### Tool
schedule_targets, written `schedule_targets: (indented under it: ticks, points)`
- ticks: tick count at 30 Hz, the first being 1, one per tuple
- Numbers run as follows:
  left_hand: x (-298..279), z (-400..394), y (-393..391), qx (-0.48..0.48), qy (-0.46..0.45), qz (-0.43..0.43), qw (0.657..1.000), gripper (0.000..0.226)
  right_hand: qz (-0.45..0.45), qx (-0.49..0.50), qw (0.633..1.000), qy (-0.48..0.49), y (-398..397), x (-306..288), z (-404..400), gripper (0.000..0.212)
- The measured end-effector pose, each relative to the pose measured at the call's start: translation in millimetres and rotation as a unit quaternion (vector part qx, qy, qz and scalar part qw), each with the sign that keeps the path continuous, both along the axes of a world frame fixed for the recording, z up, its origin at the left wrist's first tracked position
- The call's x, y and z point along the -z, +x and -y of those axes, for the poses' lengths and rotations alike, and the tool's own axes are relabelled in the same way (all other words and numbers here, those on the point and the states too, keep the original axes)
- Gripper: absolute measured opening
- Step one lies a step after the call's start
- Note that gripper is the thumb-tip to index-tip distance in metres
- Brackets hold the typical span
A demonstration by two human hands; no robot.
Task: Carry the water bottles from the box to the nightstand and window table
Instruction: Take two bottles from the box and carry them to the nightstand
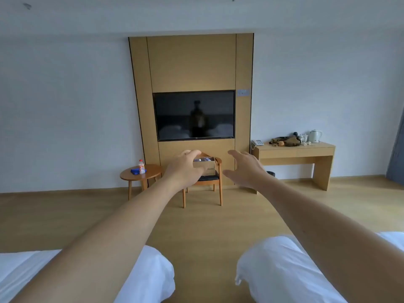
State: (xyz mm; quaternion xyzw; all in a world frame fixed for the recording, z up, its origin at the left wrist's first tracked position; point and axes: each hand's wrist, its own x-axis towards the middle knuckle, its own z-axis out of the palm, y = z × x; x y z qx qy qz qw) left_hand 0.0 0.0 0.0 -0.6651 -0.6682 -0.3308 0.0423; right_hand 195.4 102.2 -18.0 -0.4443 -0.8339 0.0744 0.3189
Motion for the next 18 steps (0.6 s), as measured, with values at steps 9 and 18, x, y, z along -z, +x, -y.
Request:
schedule_targets:
  ticks: [9, 18]
  points:
    - [-10.5, -150.7, -87.7, 0.010, -0.042, -0.022, 0.999, 0.053, 0.019, 0.029, 0.999, -0.009, -80.4, -1.8, -142.3, 0.068]
    - [20.2, -318.6, -125.4, -0.002, -0.053, -0.033, 0.998, 0.054, 0.022, 0.019, 0.999, -0.020, -122.0, 28.3, -309.8, 0.067]
